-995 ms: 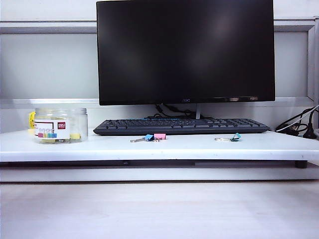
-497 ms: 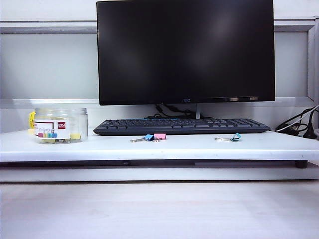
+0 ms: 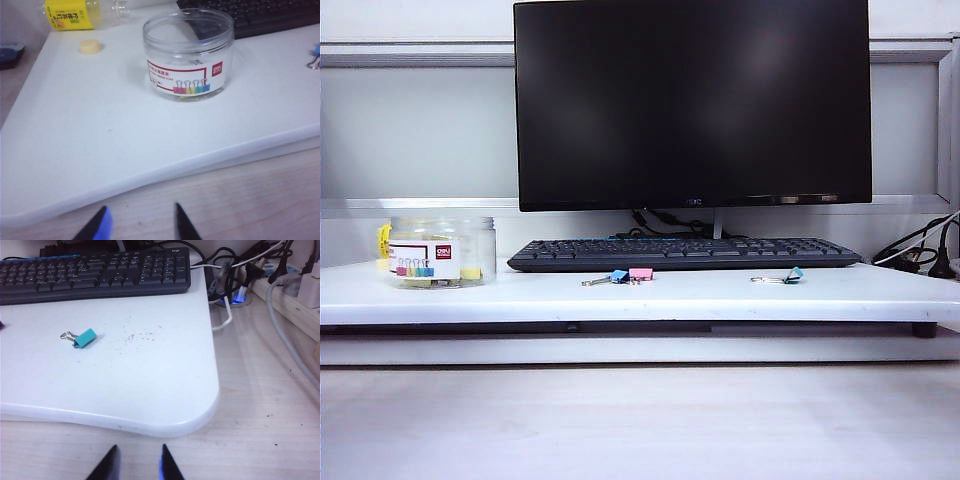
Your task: Pick up the clips with the largest number of clips of the same color on the table and place them in a round transparent plastic box.
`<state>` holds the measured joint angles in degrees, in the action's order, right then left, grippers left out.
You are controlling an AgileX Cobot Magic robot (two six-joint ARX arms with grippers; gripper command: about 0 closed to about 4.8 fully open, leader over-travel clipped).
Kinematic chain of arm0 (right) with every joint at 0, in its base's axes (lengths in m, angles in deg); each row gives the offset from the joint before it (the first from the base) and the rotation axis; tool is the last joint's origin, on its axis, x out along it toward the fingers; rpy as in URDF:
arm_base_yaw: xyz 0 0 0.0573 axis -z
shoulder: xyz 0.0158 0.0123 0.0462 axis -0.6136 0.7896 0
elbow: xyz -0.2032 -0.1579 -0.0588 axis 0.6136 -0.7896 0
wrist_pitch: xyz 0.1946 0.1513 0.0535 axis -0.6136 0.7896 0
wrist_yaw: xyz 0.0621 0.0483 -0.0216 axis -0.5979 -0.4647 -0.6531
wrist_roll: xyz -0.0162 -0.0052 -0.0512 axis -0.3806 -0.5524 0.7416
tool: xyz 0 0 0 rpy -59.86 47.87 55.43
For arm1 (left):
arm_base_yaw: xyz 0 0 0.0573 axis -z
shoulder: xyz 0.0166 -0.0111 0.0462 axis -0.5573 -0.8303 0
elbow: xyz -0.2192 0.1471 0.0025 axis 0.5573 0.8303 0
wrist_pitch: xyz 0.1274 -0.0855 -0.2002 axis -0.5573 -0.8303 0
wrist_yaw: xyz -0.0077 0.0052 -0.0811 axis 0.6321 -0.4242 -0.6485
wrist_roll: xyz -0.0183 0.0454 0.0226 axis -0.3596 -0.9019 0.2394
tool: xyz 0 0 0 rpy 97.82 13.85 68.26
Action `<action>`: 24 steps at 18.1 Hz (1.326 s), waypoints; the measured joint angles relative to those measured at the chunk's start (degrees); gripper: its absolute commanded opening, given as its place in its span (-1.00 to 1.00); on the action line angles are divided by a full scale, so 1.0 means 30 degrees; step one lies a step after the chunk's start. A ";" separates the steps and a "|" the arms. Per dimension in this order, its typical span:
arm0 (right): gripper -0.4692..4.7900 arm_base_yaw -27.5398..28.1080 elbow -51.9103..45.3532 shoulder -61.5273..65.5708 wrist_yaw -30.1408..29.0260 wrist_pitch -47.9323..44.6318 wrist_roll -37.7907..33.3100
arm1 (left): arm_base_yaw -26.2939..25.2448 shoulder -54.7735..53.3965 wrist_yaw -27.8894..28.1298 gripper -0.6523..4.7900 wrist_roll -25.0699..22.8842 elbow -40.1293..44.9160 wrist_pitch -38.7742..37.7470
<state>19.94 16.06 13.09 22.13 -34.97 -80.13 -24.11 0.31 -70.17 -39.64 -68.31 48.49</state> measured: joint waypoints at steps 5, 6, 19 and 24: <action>-0.41 0.0000 0.0000 0.0000 0.0000 0.0000 0.0000 | 0.0000 0.0000 0.0000 -0.12 0.0000 0.0000 0.0000; -0.41 0.0000 0.0000 0.0000 0.0000 0.0000 0.0000 | 0.0000 0.0000 0.0000 -0.12 0.0000 0.0000 0.0000; -0.41 0.0000 0.0000 0.0000 0.0000 0.0000 0.0000 | -0.2499 0.0000 0.0219 -0.12 0.0000 0.0000 0.0007; -0.41 0.0000 0.0000 0.0000 0.0000 0.0000 0.0000 | -0.2499 0.0000 0.0219 -0.12 0.0000 0.0000 0.0007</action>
<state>19.94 16.06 13.09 22.13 -34.97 -80.13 -31.60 0.31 -69.51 -39.64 -68.31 48.51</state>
